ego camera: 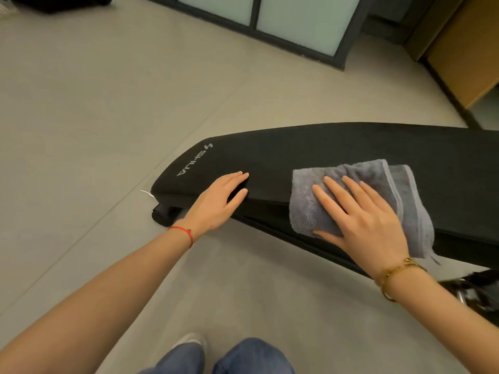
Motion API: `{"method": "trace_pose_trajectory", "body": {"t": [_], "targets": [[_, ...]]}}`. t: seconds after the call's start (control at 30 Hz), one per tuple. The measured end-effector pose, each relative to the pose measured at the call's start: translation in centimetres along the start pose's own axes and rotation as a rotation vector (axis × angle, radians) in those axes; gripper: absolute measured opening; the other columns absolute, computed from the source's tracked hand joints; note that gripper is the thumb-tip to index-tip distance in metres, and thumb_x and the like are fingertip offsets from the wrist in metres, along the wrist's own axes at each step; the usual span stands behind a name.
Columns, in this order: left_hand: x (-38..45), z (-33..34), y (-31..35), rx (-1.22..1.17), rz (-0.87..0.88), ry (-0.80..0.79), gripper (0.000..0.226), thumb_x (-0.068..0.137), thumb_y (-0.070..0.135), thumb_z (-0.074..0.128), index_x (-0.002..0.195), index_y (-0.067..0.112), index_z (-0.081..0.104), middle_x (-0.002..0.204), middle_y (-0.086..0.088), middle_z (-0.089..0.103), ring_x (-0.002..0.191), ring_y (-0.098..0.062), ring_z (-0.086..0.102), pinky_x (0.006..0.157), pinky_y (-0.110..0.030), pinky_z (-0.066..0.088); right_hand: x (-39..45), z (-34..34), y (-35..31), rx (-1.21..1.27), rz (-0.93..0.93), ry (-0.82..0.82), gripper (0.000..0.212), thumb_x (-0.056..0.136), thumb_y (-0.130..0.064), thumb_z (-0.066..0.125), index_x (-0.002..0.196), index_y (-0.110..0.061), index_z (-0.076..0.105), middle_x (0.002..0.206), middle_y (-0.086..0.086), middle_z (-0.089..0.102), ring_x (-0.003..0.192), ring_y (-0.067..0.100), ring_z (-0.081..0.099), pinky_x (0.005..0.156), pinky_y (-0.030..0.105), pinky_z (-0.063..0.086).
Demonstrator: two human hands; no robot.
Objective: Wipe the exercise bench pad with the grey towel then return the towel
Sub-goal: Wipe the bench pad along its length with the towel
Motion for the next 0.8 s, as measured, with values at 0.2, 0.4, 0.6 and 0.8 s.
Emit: {"method": "trace_pose_trajectory", "body": {"t": [0.2,0.4,0.6,0.8], "targets": [[-0.4,0.1,-3.4,-0.007,-0.073,0.138,0.045,0.103,0.036,0.038,0.143,0.020,0.046,0.147,0.001,0.046,0.139,-0.012,0.036,0.117,-0.027,0.027,6.2,3.4,-6.8,-0.034,-0.111,-0.043,0.080,0.071,-0.058,0.071,0.132,-0.010,0.053,0.132,0.014,0.058,0.120,0.039,0.056,0.103,0.049,0.045],[-1.1,-0.1,-9.6,0.028,-0.203,0.169,0.046,0.103,0.037,0.036,0.143,0.017,0.046,0.147,-0.004,0.047,0.139,-0.016,0.038,0.118,-0.032,0.028,12.7,6.0,-14.8,0.015,-0.153,-0.195,0.087,0.069,-0.062,0.071,0.137,-0.014,0.048,0.138,0.011,0.054,0.126,0.036,0.052,0.107,0.047,0.041],[-1.5,-1.1,-14.1,-0.003,-0.353,0.166,0.047,0.103,0.034,0.036,0.144,0.013,0.046,0.148,-0.006,0.046,0.141,-0.020,0.036,0.119,-0.033,0.025,7.5,3.8,-8.5,0.083,-0.143,-0.070,0.089,0.070,-0.053,0.074,0.142,-0.012,0.043,0.141,0.017,0.050,0.128,0.040,0.048,0.108,0.052,0.038],[-1.2,-1.5,-17.1,0.011,-0.340,0.155,0.046,0.103,0.032,0.037,0.143,0.011,0.046,0.147,-0.009,0.046,0.140,-0.023,0.036,0.119,-0.034,0.024,9.6,5.2,-11.0,-0.052,-0.173,-0.131,0.079,0.079,-0.054,0.064,0.139,-0.007,0.044,0.139,0.021,0.049,0.126,0.045,0.048,0.105,0.056,0.039]]}}
Point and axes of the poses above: each hand's wrist, its own x-axis towards the middle knuckle, its own z-axis out of the palm, y = z × x, the point moved 5 cm from there along x, towards the middle knuckle
